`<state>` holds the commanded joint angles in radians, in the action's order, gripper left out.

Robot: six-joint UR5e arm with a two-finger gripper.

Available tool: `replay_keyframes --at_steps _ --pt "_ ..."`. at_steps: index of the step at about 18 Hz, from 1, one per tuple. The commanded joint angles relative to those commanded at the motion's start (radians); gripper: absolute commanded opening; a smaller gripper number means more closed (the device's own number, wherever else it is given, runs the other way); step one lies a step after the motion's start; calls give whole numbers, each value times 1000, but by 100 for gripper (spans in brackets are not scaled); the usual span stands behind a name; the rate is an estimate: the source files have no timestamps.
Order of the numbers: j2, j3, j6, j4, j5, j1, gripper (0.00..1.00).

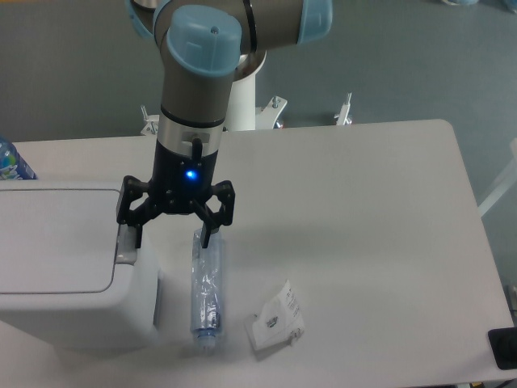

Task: Open the trash can
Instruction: 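Lift the gripper up away from the trash can, lid swinging open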

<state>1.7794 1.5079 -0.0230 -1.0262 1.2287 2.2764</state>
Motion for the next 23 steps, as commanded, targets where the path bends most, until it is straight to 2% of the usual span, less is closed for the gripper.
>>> replay_keyframes --at_steps 8,11,12,15,17,19,23 --pt "6 -3 0 0 2 0 100" --pt "3 -32 -14 6 2 2 100" --pt "5 -55 -29 27 3 2 100" --pt "-3 -95 -228 32 9 23 100" --pt "-11 -103 -299 34 18 60 100" --pt "-44 -107 -348 40 61 113 100" --pt "-72 -95 -569 22 175 195 100"
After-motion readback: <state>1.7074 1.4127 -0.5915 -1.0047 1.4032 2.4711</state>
